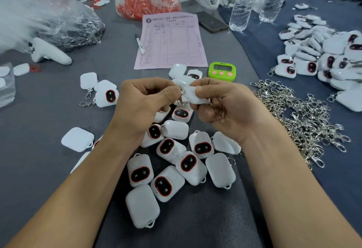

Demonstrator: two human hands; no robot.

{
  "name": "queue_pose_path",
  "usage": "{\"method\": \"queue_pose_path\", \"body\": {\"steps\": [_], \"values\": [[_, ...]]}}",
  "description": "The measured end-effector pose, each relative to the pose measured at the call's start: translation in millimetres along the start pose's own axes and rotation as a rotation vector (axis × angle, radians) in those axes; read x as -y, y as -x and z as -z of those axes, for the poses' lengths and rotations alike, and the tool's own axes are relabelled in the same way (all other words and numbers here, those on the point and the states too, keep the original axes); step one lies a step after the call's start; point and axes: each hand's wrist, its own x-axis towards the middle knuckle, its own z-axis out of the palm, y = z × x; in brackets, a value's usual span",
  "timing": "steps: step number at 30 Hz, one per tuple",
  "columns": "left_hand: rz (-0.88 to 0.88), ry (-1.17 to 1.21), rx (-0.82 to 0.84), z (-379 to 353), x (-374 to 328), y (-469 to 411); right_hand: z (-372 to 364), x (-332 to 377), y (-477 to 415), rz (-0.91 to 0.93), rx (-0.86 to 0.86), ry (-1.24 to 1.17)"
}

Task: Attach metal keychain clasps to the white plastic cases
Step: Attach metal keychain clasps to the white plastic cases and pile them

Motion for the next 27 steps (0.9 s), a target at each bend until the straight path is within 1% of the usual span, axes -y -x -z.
{"method": "queue_pose_path", "body": {"steps": [2, 4, 7, 10, 12, 13, 14, 17, 19, 22, 24, 26, 27], "values": [[0.017, 0.005, 0.027, 0.2, -1.6, 0.1, -1.1, -0.1, -0.4, 0.026, -0.006, 0.039], [-0.008, -0.061, 0.033, 1.0, -3.5, 0.3, -1.8, -1.1, -0.6, 0.058, -0.026, 0.076], [-0.096, -0.294, 0.039, 7.0, -8.1, -1.9, -1.7, -2.5, -1.7, 0.081, -0.056, 0.093], [-0.195, -0.555, 0.105, 14.5, -13.1, -3.4, -2.6, -4.5, -2.2, 0.071, -0.060, 0.092], [-0.244, -0.645, 0.117, 15.8, -14.6, -4.0, -3.5, -5.6, -2.4, 0.062, -0.075, 0.063], [-0.254, -0.645, 0.097, 15.3, -14.3, -4.0, -4.5, -5.9, -2.0, 0.057, -0.080, 0.031], [-0.239, -0.590, 0.065, 14.0, -13.0, -3.7, -5.5, -5.7, -1.6, 0.053, -0.077, -0.012], [-0.063, -0.217, -0.031, 6.2, -8.2, -2.6, -8.6, -4.9, -0.9, 0.049, -0.038, -0.118], [0.032, -0.088, -0.028, 1.7, -6.1, -1.6, -10.6, -5.2, -0.8, 0.054, -0.025, -0.138], [0.078, -0.027, 0.049, -1.8, -4.7, -0.3, -10.8, -5.8, -1.2, 0.079, -0.024, -0.140], [0.078, -0.026, 0.038, -2.8, -4.7, -0.2, -10.4, -5.4, -1.2, 0.097, -0.035, -0.117], [0.046, -0.096, -0.001, -0.8, -5.6, -0.8, -10.4, -4.9, -0.8, 0.118, -0.054, -0.085], [0.006, -0.185, -0.018, 1.6, -5.8, -1.1, -11.0, -4.9, -0.6, 0.142, -0.073, -0.052]]}}
